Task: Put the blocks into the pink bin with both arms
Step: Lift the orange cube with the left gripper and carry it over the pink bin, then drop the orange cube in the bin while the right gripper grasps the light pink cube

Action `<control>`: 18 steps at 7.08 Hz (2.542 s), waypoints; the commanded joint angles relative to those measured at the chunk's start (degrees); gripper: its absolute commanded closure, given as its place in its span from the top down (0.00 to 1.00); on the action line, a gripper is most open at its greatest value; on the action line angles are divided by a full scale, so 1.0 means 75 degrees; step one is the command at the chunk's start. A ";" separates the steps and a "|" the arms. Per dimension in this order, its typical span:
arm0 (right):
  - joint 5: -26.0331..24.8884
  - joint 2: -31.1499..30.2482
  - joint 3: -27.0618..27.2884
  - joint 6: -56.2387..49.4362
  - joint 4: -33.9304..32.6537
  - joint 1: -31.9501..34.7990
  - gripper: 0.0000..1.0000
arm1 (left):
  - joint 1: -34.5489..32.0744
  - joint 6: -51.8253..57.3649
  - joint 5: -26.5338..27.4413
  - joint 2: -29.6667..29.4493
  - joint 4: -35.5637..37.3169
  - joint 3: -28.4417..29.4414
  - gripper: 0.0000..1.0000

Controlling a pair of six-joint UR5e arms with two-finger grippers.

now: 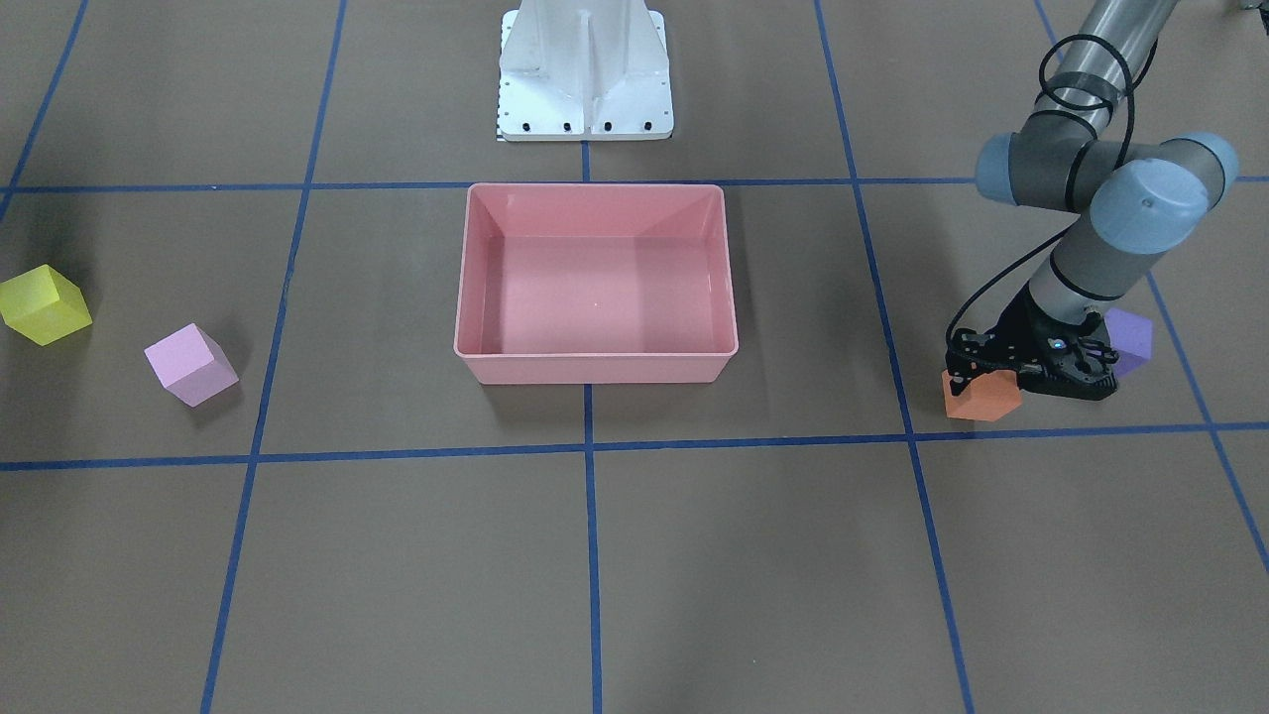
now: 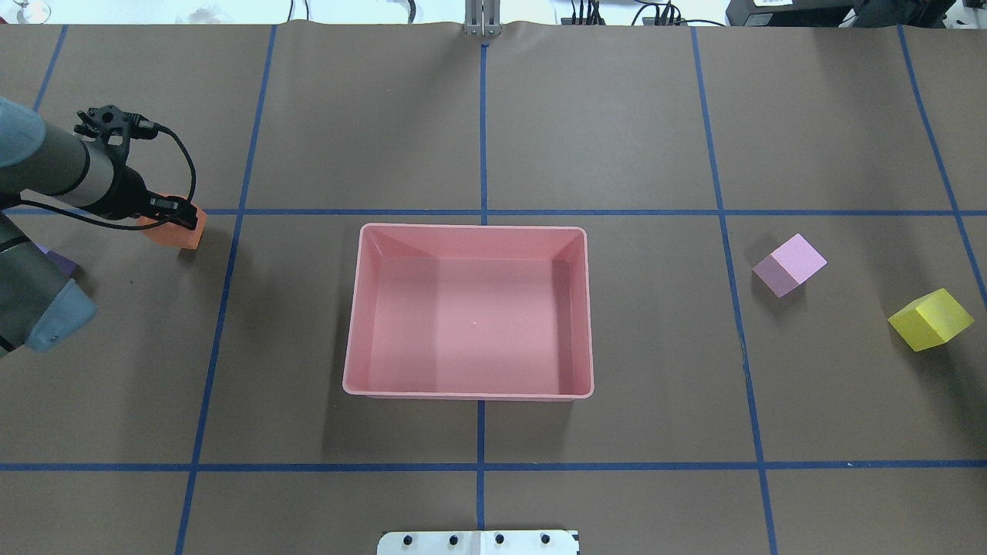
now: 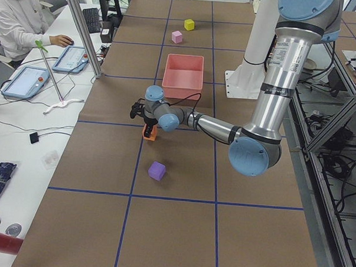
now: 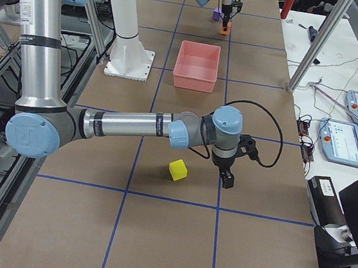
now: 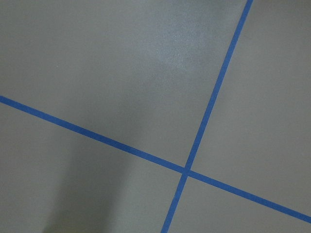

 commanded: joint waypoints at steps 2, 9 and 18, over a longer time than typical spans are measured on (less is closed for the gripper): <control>0.0311 0.0004 0.0010 0.0021 0.0000 -0.0001 0.99 | 0.0023 -0.0766 -0.0075 -0.1644 0.3655 -0.1878 0.00; 0.0173 0.0086 0.0256 0.4462 0.2752 -0.2214 1.00 | 0.3104 -0.3550 0.2008 -0.4030 0.5494 -0.2000 1.00; -0.1409 0.0050 0.0667 0.4556 0.2766 -0.4464 1.00 | -0.0692 0.3224 0.0136 -0.0807 0.5120 -0.2715 1.00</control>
